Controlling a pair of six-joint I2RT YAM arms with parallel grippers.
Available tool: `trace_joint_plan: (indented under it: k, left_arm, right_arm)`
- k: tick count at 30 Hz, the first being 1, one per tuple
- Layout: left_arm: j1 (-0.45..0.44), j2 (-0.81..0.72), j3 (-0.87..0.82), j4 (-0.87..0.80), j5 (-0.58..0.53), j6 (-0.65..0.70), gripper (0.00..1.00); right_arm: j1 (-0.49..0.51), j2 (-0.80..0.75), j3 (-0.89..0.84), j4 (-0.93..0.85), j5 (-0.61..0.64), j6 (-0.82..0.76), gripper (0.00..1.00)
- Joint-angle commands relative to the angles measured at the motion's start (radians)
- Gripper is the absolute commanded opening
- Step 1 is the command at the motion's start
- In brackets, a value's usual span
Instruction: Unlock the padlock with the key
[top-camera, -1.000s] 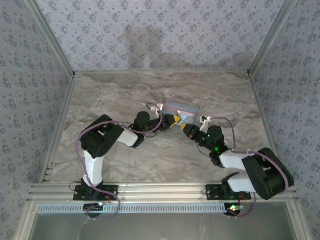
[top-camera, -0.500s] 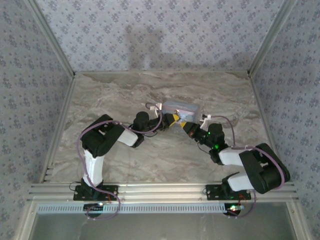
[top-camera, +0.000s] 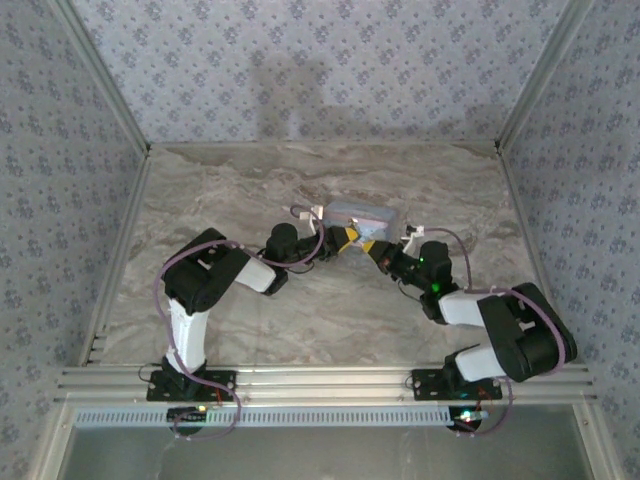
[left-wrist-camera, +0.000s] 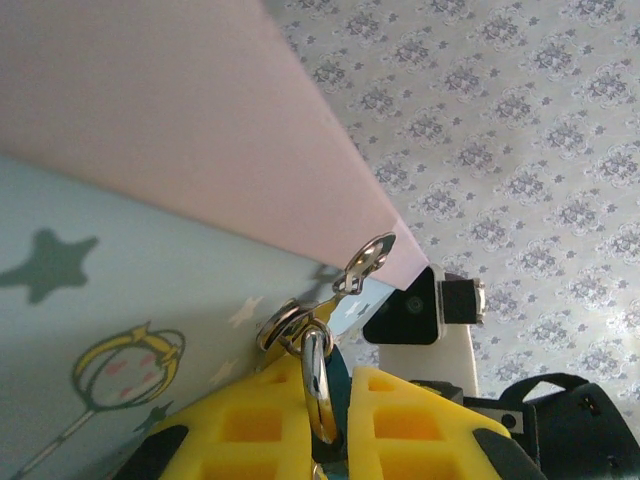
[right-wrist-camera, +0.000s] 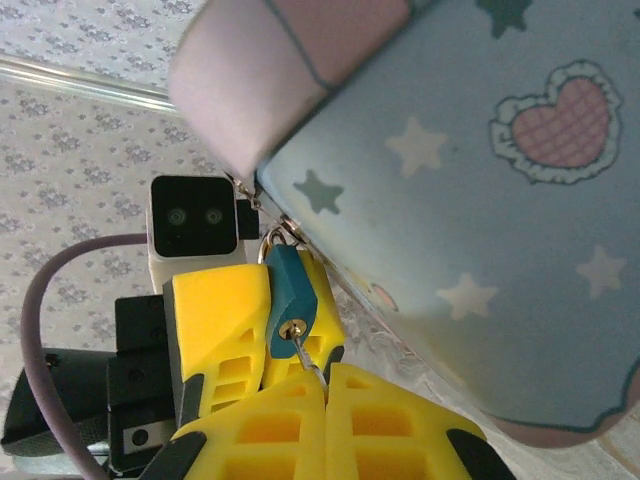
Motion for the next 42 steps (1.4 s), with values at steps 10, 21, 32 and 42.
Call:
trace_joint_plan:
  k: [10,21,32,42]
  left_arm:
    - [-0.028,-0.012,0.031,0.123,0.067,0.0,0.0]
    - [-0.029,-0.021,0.03,0.122,0.07,-0.009,0.0]
    - [-0.028,-0.019,0.041,0.122,0.075,-0.006,0.0]
    - [-0.031,-0.032,0.032,0.122,0.078,-0.001,0.0]
  right_arm:
    - [0.023,0.009,0.064,-0.04,0.03,0.017,0.0]
    - [0.086,-0.052,0.058,-0.127,0.164,-0.262,0.0]
    - [0.049,0.004,0.056,0.032,0.083,-0.105,0.0]
    - [0.056,0.188,0.075,0.331,0.051,0.136,0.0]
